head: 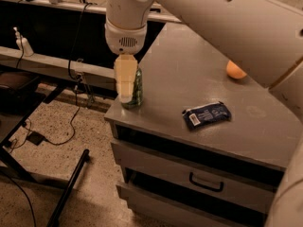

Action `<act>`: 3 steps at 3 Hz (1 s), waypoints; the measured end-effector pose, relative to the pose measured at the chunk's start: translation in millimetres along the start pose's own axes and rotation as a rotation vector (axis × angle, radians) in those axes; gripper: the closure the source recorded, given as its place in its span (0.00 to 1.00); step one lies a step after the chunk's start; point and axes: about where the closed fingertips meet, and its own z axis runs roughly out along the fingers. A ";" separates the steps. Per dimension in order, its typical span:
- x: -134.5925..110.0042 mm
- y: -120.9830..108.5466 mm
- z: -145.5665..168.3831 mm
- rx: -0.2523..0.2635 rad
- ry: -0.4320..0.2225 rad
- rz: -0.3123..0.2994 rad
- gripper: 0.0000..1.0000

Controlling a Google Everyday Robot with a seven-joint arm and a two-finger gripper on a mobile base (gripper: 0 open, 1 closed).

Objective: Pick green can

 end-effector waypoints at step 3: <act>-3.9 -3.1 0.7 0.017 -0.010 -0.003 0.71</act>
Offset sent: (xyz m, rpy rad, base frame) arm 0.0008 0.0012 0.0001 0.0038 -0.0045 0.0001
